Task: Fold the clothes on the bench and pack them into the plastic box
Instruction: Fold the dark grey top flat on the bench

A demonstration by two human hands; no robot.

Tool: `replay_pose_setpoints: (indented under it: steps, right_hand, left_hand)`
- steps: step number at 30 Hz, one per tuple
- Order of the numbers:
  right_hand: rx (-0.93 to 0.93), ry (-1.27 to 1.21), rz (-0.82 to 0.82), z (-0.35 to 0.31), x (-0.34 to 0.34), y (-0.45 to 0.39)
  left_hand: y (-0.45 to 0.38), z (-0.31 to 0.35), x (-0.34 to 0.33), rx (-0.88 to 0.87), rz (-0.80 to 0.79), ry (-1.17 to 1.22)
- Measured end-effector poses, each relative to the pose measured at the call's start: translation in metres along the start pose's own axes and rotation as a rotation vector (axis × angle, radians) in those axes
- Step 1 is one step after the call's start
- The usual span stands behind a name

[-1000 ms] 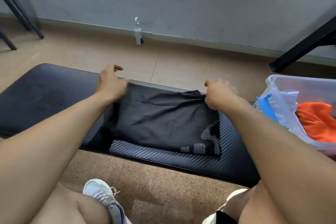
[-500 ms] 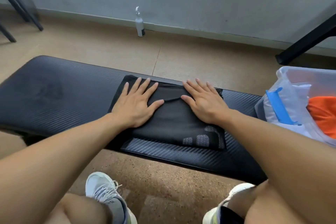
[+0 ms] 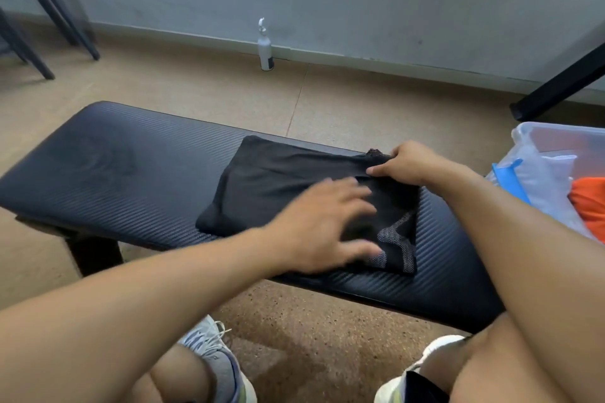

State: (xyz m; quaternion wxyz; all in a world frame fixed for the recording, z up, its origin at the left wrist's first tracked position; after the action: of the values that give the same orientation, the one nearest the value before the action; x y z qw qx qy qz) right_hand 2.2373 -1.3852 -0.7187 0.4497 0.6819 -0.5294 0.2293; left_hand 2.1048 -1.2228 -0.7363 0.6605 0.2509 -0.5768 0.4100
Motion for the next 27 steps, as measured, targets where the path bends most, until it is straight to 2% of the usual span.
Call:
replay_pose_setpoints:
  steps: [2, 3, 5, 8, 13, 14, 16, 19, 21, 27]
  right_hand:
    - [0.029, -0.197, 0.001, -0.007, 0.002, 0.006]
    - [0.045, -0.25, 0.001, -0.011, 0.003, 0.008]
    - [0.075, -0.258, 0.035, -0.014, 0.004, 0.007]
    - [0.068, -0.249, 0.072, -0.009, 0.006, 0.004]
    - [-0.013, -0.156, 0.094, -0.001, 0.016, 0.013]
    - [-0.02, -0.146, 0.088, -0.001, 0.018, 0.014]
    - [-0.032, -0.194, 0.061, -0.004, 0.021, 0.019]
    - [0.0, -0.266, -0.106, -0.014, 0.018, 0.032]
    - [0.05, -0.18, -0.261, -0.021, 0.016, 0.044]
    - [0.11, 0.16, -0.761, -0.038, 0.004, 0.09]
  left_hand:
    - [0.007, 0.03, -0.025, -0.015, -0.194, 0.023]
    - [0.008, 0.035, -0.035, -0.01, -0.216, -0.025]
    - [0.008, 0.034, -0.045, 0.005, -0.107, -0.075]
    - [0.005, 0.026, -0.048, 0.001, 0.089, 0.0]
    - [-0.003, -0.003, -0.027, -0.152, 0.044, 0.159]
    - [-0.003, -0.017, -0.016, -0.141, 0.052, 0.152]
    - [0.001, -0.051, 0.01, -0.014, 0.102, 0.15]
    - [0.022, -0.091, 0.039, 0.246, 0.072, 0.252]
    - [0.036, -0.1, 0.049, 0.348, -0.071, 0.36]
    - [0.064, -0.091, 0.059, 0.274, -0.557, 0.623]
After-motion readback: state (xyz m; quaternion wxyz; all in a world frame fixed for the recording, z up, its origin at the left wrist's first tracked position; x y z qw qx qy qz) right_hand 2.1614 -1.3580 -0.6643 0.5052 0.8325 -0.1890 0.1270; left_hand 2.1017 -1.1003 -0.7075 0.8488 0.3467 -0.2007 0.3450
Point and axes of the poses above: each hand's wrist, its own y-axis away from the middle knuckle, its own x-axis out of the back of the hand, z = x × y, the point moved 3 cm from there along -y, towards the middle knuckle, and after that the axes turned 11 degrees about -y, right-handed, at the moved point
